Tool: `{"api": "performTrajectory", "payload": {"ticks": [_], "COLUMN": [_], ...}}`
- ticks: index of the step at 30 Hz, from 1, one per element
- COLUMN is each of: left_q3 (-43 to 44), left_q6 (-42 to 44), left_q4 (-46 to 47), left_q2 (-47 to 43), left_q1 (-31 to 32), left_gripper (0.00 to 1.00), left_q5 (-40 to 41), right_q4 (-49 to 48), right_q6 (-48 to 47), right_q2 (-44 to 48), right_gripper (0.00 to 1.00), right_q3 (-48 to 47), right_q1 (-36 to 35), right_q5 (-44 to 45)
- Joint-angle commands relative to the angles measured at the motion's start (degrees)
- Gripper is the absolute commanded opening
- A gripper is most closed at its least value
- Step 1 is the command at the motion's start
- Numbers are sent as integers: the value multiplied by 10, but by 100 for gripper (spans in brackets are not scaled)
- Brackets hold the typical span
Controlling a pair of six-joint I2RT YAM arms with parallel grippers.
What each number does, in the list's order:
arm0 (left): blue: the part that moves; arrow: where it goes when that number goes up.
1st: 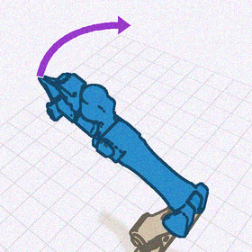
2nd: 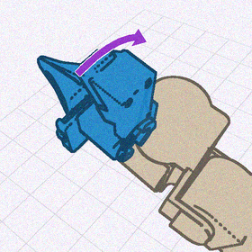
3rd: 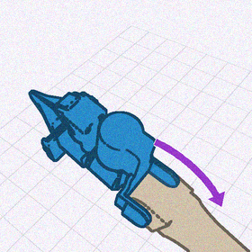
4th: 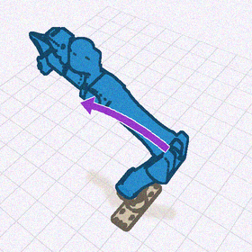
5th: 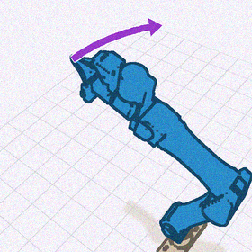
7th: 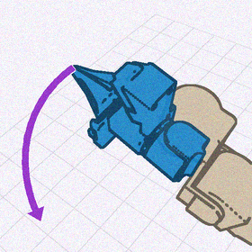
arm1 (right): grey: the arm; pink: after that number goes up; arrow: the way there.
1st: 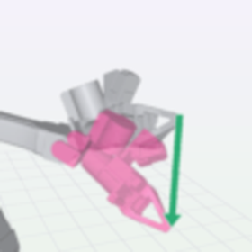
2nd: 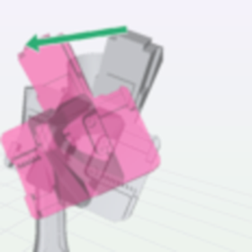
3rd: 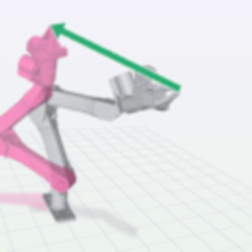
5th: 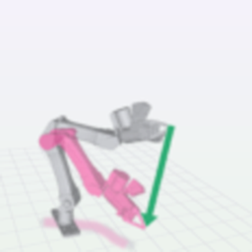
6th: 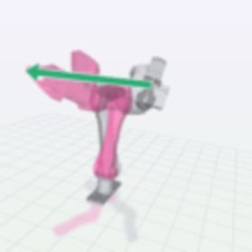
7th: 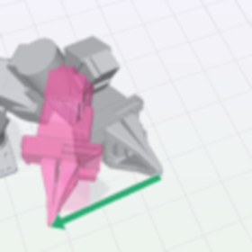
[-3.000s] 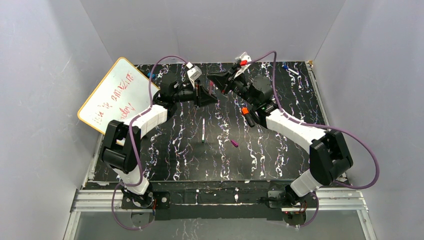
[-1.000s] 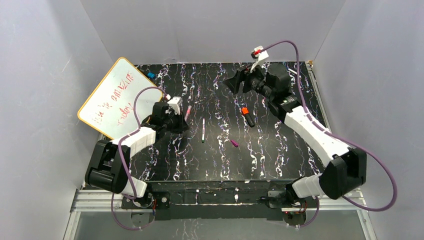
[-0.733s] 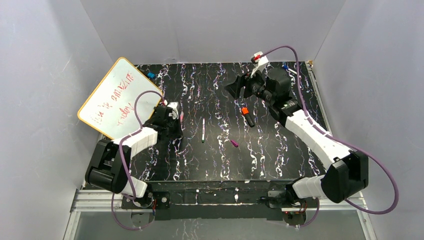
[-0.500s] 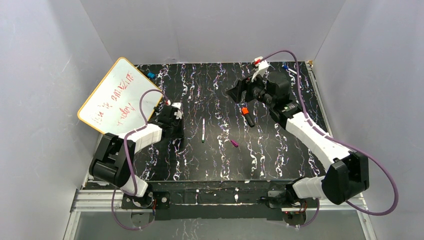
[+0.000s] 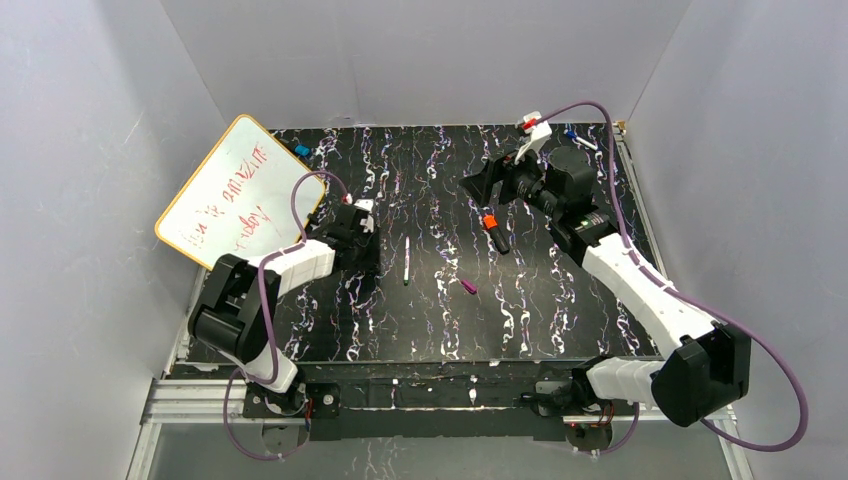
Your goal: Insert the pens into the pen caps
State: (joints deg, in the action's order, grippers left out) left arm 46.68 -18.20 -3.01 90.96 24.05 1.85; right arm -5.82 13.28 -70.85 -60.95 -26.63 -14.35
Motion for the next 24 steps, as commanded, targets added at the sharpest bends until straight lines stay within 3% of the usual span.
{"api": "performTrajectory", "payload": {"ticks": [1, 2, 6, 10, 18, 21, 24], "left_q3": [-3, -1, 7, 42, 98, 71, 52], "left_q6": [10, 11, 22, 27, 29, 18, 15], "left_q4": [-59, -62, -64, -82, -100, -103, -119], "left_q2": [23, 23, 16, -21, -53, -93, -146], "left_q1": [1, 1, 1, 6, 41, 40, 36], "left_gripper": [66, 76, 79, 78, 66, 68, 71], "left_q5": [23, 24, 26, 17, 5, 35, 46], "right_q4": [-10, -9, -2, 13, 36, 87, 129], "right_q6": [-1, -1, 1, 3, 21, 69, 95], "right_q2": [18, 20, 25, 30, 23, -29, -82], "right_gripper": [87, 87, 87, 87, 85, 77, 75], "right_q3": [3, 3, 3, 4, 7, -27, -73], "right_q1": [3, 2, 3, 3, 3, -3, -55], "right_q5": [-6, -6, -8, -2, 1, -3, 62]}}
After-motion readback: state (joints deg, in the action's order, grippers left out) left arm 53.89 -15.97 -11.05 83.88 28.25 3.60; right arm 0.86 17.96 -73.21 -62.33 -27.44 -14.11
